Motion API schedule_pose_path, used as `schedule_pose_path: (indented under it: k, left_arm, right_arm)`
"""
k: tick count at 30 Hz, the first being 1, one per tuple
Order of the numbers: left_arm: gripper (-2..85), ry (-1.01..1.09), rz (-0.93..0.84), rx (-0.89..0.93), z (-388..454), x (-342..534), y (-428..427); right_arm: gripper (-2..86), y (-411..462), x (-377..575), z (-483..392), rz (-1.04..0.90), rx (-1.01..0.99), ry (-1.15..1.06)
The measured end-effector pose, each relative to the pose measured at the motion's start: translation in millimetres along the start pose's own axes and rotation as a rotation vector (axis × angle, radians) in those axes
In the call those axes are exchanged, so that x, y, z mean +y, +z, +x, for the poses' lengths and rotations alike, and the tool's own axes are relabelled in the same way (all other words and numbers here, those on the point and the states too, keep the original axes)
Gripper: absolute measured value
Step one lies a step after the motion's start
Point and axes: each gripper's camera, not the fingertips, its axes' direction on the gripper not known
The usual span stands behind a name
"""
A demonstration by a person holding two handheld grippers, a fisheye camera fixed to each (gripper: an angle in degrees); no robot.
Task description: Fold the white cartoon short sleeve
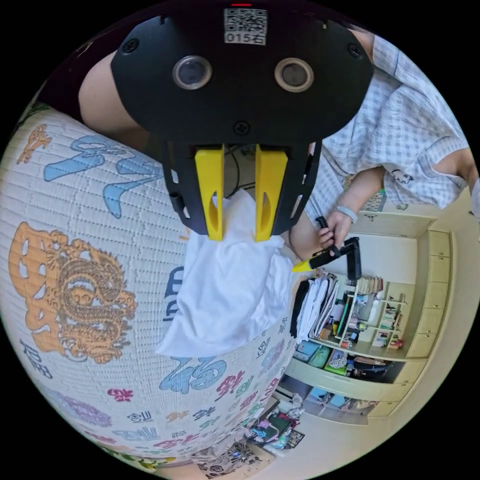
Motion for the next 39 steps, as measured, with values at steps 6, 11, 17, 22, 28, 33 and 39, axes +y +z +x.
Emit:
schedule_pose_path:
  k: [6, 11, 17, 22, 28, 33, 39]
  left_arm:
    - [11.9, 0.335, 0.012, -0.047, 80.1, 0.5, -4.7]
    - [13.9, 0.645, -0.033, -0.062, 165.8, -4.8, 33.9]
    - [2.0, 0.679, -0.119, 0.012, 171.7, -22.7, 59.5]
    - [0.0, 0.606, -0.031, 0.039, 146.7, -34.5, 11.7]
    - [-0.4, 0.592, 0.024, 0.024, 146.2, -36.0, -35.2]
    - [-0.4, 0.632, 0.085, -0.031, 151.3, -31.2, -102.3]
    - [-0.5, 0.653, 0.22, -0.125, 142.8, -15.3, -212.0]
  right_arm:
    - [1.4, -31.8, -0.2, 4.4, 0.128, -0.117, -0.005]
    - [1.5, -33.2, -8.9, -14.1, 0.149, -0.156, -0.074]
    - [4.9, -51.3, 24.3, -25.4, 0.224, -0.025, -0.119]
    - [10.4, -52.2, 73.0, 6.6, 0.177, 0.15, 0.048]
    - [8.1, -7.5, 64.4, 1.7, 0.004, 0.23, 0.083]
    - [-0.4, -37.8, 75.9, -39.8, 0.021, 0.233, -0.013]
    - [-0.8, -136.1, 118.5, -119.2, 0.193, 0.386, -0.126]
